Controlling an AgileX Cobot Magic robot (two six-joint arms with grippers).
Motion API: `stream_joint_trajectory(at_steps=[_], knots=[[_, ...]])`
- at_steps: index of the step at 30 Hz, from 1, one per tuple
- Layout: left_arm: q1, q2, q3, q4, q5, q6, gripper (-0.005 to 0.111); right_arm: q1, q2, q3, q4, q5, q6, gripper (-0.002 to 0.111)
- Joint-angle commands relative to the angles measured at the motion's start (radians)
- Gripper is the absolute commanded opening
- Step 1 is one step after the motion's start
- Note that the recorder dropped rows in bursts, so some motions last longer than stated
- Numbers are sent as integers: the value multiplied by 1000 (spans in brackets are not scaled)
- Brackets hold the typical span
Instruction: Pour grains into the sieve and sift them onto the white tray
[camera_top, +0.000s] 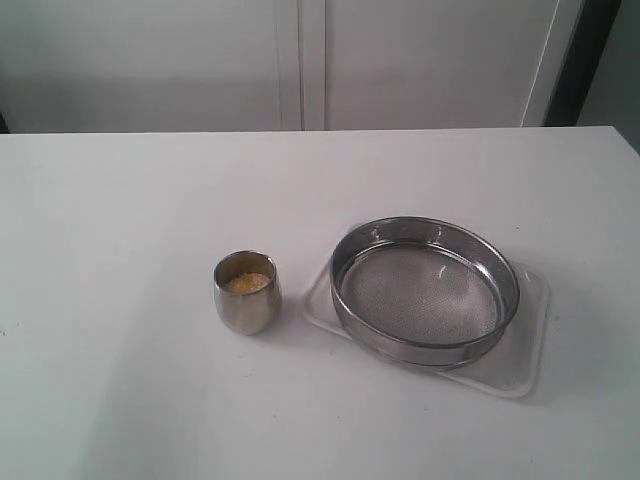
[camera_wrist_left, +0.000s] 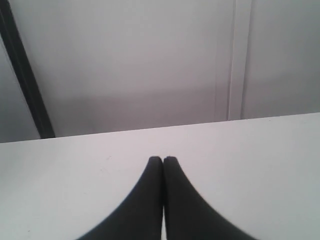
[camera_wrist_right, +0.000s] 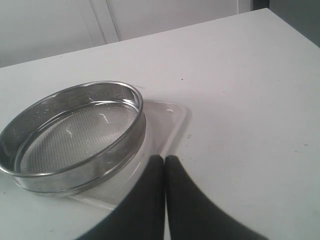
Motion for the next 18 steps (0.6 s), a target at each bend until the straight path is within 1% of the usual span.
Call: stream_joint_trajectory(at_steps=[1, 10, 12, 14, 16, 17, 18], knots=[[2, 145, -8, 193, -196, -157, 0, -2, -4, 6, 0, -13, 4, 0], [2, 432, -6, 276, -466, -174, 0, -2, -4, 6, 0, -13, 4, 0], [2, 481, -4, 303, -494, -186, 0, -2, -4, 6, 0, -13, 4, 0], [2, 518, -2, 342, -494, -211, 0, -2, -4, 6, 0, -13, 4, 0], [2, 554, 0, 398, -497, -230, 0, -2, -4, 6, 0, -13, 4, 0], [2, 598, 0, 455, -513, -251, 0, -2, -4, 6, 0, -13, 4, 0], [2, 617, 0, 479, -531, -253, 0, -2, -4, 6, 0, -13, 4, 0]])
